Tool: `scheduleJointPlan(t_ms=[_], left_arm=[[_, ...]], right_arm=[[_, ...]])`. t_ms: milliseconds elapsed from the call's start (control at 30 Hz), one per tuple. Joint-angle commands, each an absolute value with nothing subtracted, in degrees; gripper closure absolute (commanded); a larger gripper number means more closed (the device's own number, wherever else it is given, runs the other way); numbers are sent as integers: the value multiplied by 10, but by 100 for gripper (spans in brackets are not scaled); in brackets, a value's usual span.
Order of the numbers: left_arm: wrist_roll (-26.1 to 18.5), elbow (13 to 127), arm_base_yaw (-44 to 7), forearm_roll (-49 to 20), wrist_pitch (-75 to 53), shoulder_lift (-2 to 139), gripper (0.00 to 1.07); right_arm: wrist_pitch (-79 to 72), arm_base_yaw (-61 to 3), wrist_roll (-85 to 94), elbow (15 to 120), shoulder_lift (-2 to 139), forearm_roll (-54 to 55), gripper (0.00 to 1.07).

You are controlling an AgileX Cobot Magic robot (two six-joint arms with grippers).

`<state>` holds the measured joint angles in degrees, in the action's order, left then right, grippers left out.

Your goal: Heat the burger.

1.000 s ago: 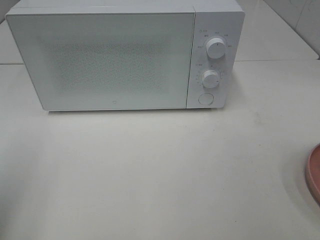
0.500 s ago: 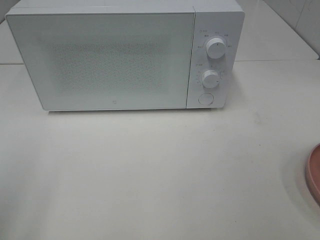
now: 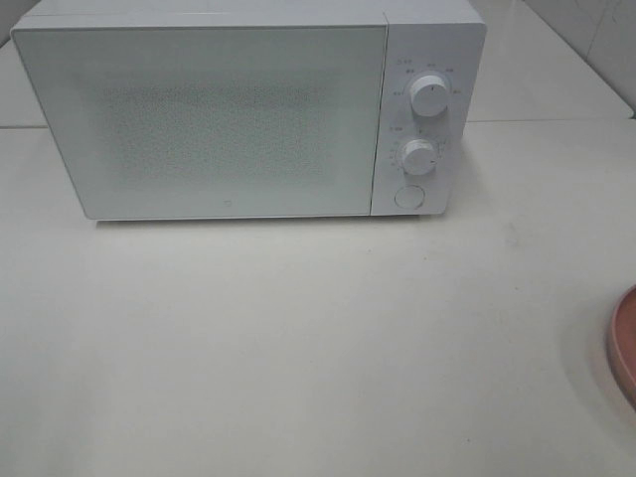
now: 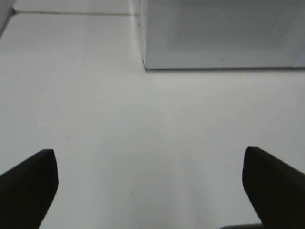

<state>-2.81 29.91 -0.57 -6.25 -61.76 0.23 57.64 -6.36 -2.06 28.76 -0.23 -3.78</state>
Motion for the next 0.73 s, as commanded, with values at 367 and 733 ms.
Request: scheduleJointPlan(t_ms=[367, 733], left_arm=[[-20, 296, 43, -62, -612, -17, 9], [-20, 296, 43, -62, -612, -17, 9]], right_arm=[[571, -60, -23, 286, -15, -40, 32], [571, -60, -23, 286, -15, -40, 32]])
